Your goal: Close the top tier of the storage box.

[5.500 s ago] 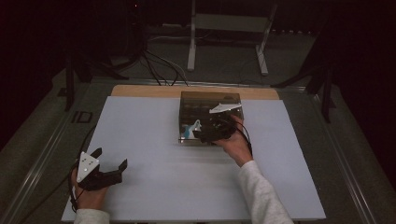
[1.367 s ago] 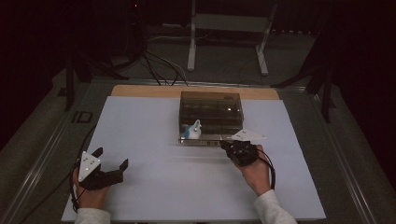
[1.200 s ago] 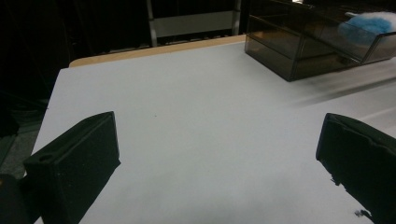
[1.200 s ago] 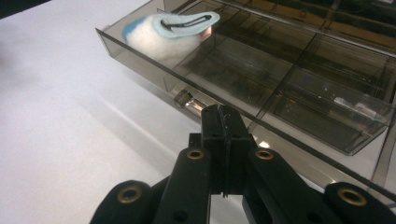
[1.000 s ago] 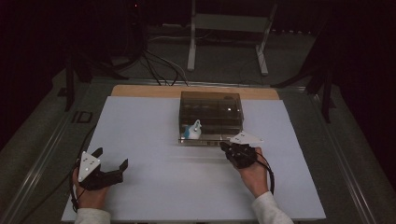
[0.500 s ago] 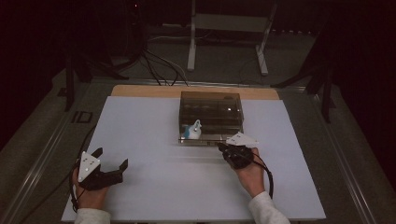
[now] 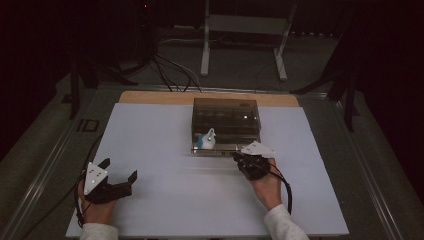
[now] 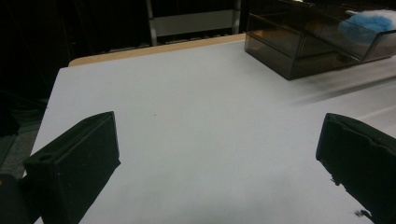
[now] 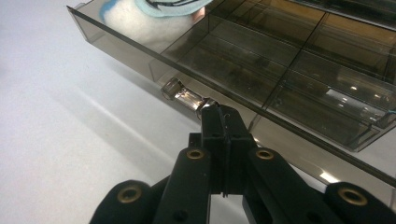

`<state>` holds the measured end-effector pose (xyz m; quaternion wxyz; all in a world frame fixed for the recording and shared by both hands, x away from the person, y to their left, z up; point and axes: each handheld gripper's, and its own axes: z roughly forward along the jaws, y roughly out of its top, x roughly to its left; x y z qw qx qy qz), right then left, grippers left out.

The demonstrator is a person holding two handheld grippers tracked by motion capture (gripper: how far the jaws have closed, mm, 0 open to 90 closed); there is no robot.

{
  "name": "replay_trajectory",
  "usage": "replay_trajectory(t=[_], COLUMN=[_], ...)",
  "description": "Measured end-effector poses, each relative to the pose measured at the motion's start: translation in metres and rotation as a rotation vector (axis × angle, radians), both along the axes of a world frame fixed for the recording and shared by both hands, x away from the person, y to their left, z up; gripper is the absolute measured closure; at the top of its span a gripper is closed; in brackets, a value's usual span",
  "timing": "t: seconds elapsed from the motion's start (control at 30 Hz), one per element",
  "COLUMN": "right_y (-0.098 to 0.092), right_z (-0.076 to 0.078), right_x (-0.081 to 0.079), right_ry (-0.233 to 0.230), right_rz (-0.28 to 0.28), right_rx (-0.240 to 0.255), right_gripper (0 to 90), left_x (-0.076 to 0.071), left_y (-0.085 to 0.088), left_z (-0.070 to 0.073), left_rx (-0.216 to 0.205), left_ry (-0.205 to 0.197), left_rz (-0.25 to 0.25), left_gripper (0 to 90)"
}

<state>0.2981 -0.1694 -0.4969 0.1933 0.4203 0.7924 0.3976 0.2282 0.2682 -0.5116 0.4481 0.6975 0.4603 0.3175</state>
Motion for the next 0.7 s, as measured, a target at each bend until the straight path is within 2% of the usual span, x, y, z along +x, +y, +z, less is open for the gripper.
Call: replay_trajectory(t=[0.7], right_y=[0.0002], right_z=[-0.0004], right_x=[0.0013], right_ry=[-0.001], right_rz=[-0.003], right_rx=[-0.002], right_gripper=[90.0], left_x=[-0.0001], left_y=[-0.0007], left_z=[-0.0003], left_rx=[0.002], left_ry=[0.0], left_rz=[0.0], left_gripper=[0.6])
